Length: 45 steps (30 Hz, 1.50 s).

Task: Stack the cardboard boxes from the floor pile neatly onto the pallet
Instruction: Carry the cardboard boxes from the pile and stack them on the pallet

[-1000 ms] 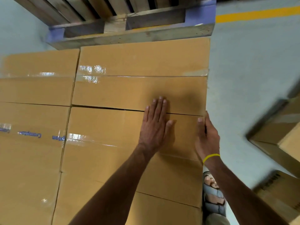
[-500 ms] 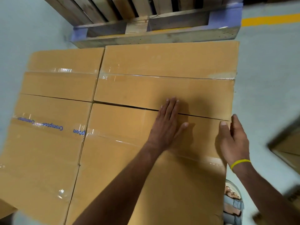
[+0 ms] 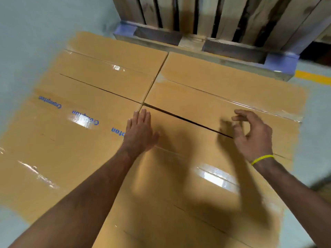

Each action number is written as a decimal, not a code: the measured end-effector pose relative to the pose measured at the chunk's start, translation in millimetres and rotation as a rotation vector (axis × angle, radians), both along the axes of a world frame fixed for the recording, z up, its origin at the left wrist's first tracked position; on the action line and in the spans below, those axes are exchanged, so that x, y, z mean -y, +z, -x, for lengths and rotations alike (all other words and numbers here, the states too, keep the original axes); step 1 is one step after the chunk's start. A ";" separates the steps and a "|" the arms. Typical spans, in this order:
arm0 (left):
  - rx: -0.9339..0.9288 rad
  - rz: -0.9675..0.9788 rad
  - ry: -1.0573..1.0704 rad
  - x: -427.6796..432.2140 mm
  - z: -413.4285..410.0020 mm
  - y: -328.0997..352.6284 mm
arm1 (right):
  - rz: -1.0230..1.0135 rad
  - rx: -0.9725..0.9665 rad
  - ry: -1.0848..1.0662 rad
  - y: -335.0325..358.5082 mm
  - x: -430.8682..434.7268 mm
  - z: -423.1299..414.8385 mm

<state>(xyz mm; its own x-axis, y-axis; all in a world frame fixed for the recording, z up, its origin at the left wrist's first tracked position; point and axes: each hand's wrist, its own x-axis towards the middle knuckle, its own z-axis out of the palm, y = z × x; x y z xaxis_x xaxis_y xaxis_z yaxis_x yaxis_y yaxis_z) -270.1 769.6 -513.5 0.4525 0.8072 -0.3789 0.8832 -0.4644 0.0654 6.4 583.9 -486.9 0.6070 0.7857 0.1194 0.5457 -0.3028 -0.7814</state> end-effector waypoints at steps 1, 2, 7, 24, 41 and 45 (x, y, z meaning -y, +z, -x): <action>0.012 -0.008 -0.009 -5.2 3.2 -1.2 | 0.000 0.036 0.027 -2.6 -24.4 -3.7; 0.020 -0.011 -0.021 -11.5 5.4 -4.3 | 0.010 0.066 0.044 -6.0 -48.4 -9.7; 0.095 -0.092 -0.026 -40.9 14.8 -30.9 | 0.158 0.156 0.144 -39.5 -167.6 -50.8; 0.292 -0.256 0.011 -41.1 14.8 -67.2 | 0.482 0.308 0.139 -74.3 -249.7 -100.5; 0.287 -0.294 -0.017 -40.8 14.8 -70.8 | 0.488 0.446 0.221 -82.5 -250.1 -104.9; 0.243 -0.269 -0.017 -41.2 13.7 -66.7 | 0.588 0.479 0.273 -84.9 -236.8 -98.4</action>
